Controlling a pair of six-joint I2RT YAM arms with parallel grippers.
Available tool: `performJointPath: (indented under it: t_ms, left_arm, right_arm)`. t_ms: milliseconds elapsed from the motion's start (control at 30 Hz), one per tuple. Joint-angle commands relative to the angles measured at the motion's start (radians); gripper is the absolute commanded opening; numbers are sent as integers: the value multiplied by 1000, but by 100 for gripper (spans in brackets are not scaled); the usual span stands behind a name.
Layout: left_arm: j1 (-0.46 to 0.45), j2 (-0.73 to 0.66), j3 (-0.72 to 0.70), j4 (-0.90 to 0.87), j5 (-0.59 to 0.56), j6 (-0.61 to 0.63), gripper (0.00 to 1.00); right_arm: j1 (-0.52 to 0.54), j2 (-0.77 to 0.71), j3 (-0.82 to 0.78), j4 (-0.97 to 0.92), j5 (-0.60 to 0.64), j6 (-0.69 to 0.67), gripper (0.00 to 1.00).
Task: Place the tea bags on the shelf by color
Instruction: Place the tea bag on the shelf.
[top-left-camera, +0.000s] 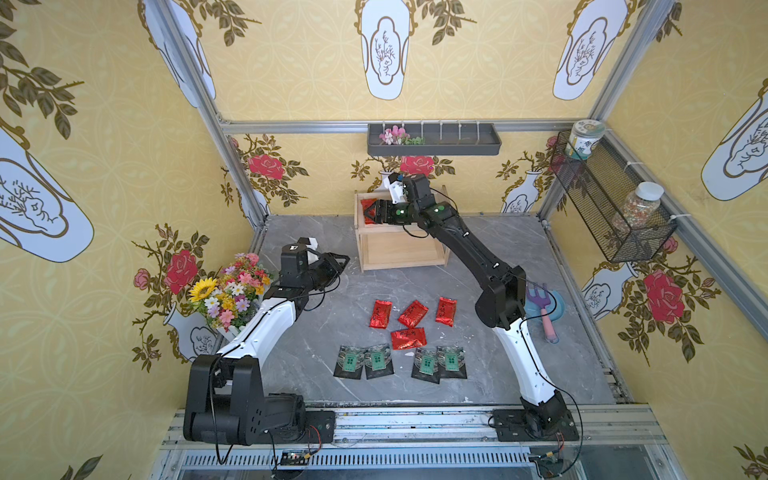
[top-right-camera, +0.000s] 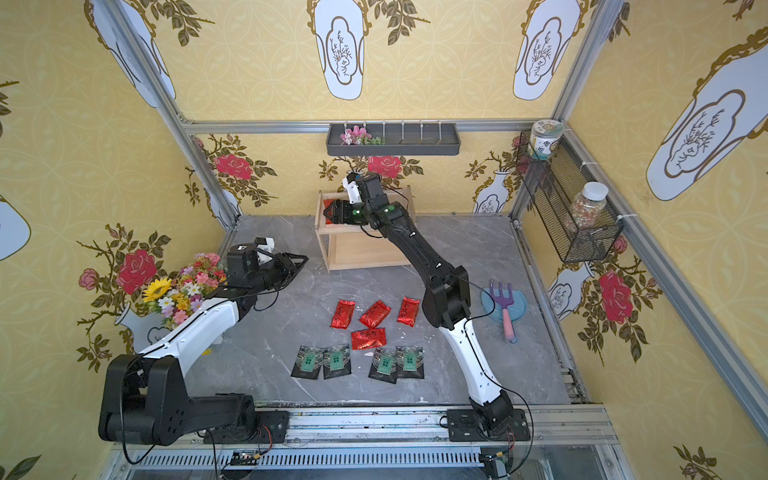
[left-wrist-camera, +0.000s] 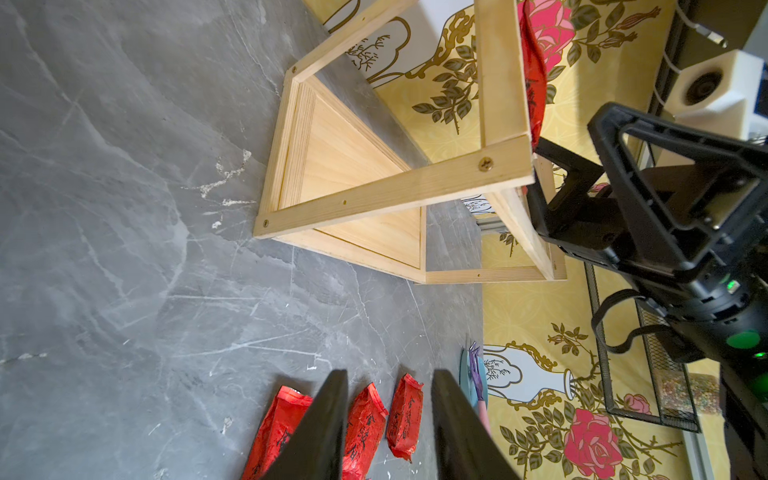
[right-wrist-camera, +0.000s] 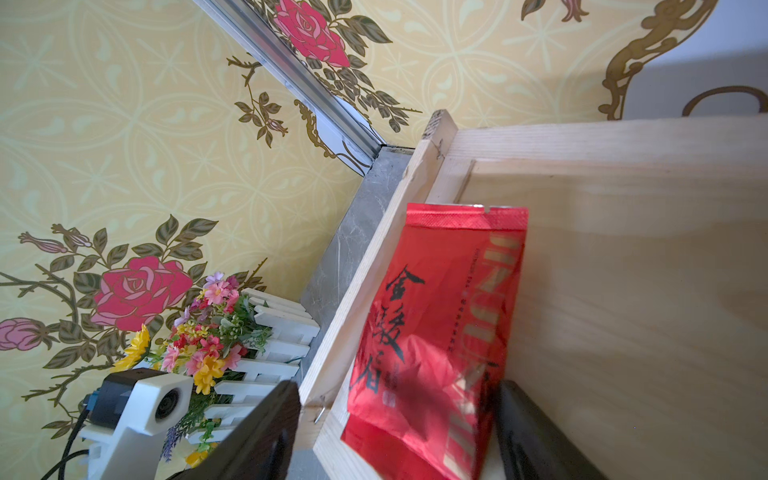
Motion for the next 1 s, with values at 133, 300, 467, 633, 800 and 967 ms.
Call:
performJointPath:
  t_ms: [133,300,467,633,800,967]
  left_arm:
    - [-1,6,-10,25,10,2,39]
    - [-1,6,-13,28,15,0,39]
    - [-1,7,-14,32,16,-2,39]
    - [-1,8,-17,37,18,-5,39]
    - [0,8,-20,39,19,-6,39]
    - [0,11,-21,43,21,-8,39]
  right_arm:
    - [8,3,1,8,7,8,76]
    - [7,8,0,15,14,8,75]
    - [9,9,0,28,14,12,75]
    - [13,4,0,37,17,7,75]
    - [13,3,2,44,28,4,75]
    - [13,5,4,46,37,-1,75]
